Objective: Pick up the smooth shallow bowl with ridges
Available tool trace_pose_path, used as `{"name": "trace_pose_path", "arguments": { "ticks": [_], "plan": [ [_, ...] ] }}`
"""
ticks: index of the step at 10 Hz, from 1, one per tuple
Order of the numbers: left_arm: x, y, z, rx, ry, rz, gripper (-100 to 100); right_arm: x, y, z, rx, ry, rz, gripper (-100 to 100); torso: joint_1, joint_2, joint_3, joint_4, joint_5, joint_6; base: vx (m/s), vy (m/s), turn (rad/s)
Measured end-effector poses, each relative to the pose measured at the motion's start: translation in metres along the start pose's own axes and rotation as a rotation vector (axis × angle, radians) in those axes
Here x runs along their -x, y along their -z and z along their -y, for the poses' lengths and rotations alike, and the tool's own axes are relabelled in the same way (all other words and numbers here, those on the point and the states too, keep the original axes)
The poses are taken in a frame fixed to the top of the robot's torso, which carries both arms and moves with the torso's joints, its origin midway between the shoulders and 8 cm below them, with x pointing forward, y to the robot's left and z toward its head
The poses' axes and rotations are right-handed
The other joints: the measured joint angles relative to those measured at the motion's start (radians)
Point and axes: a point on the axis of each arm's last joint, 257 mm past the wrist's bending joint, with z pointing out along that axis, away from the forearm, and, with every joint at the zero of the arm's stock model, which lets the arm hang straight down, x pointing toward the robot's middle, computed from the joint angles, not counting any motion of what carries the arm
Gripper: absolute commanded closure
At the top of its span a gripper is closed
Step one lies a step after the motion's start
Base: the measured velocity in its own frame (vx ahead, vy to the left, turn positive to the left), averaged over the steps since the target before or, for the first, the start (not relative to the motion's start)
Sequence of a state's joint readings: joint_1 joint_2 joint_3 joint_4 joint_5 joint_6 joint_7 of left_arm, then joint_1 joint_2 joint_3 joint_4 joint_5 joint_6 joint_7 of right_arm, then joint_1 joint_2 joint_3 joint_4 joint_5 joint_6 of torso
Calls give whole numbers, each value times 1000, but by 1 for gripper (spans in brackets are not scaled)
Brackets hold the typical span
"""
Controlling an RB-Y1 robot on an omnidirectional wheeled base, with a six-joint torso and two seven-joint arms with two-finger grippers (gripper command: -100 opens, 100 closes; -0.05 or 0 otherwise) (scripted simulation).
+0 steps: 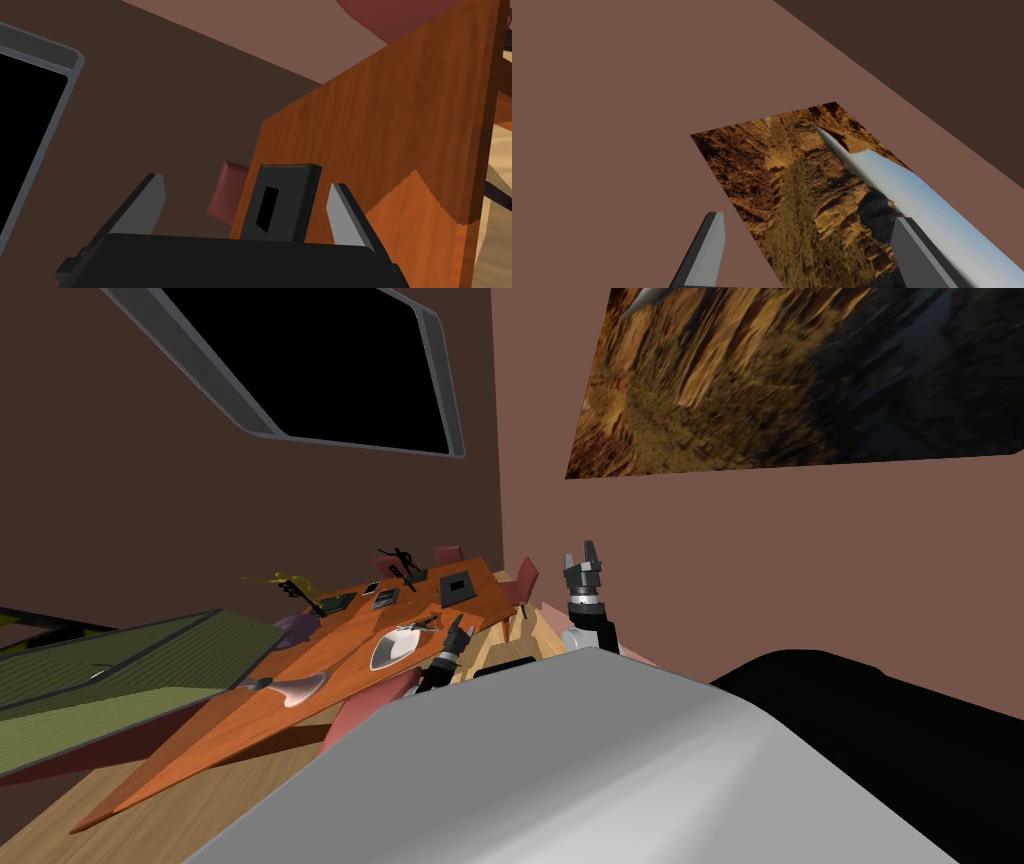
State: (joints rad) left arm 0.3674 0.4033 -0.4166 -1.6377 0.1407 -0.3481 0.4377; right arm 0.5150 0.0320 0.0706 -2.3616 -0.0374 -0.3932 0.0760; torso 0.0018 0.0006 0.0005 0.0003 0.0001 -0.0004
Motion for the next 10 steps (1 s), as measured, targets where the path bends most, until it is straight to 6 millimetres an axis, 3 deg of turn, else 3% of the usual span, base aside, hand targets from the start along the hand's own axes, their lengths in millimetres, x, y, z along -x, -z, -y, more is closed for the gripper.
{"name": "trace_pose_path", "arguments": {
  "ticks": [4, 6, 7, 10],
  "plan": [
    [34, 10, -43, 134, 39, 47, -100, 0, 0, 0, 0, 0, 0, 0, 0, -1, -1, 0, 0, 0, 6, 20, -24],
    [63, 22, -74, 211, 51, 89, -100, 0, 0, 0, 0, 0, 0, 0, 2, -2, -1, 0, 1, 0, 14, 39, -17],
    [71, 27, -78, 232, 56, 103, -100, 0, 0, 0, 0, 0, 0, 0, 1, -1, -1, 0, 0, 0, 7, 30, -8],
    [122, 53, -98, 337, 66, 190, -100, 0, 0, 0, 0, 0, 0, 0, 3, -1, -1, 0, 1, 0, 15, 46, -9]
  ]
}}
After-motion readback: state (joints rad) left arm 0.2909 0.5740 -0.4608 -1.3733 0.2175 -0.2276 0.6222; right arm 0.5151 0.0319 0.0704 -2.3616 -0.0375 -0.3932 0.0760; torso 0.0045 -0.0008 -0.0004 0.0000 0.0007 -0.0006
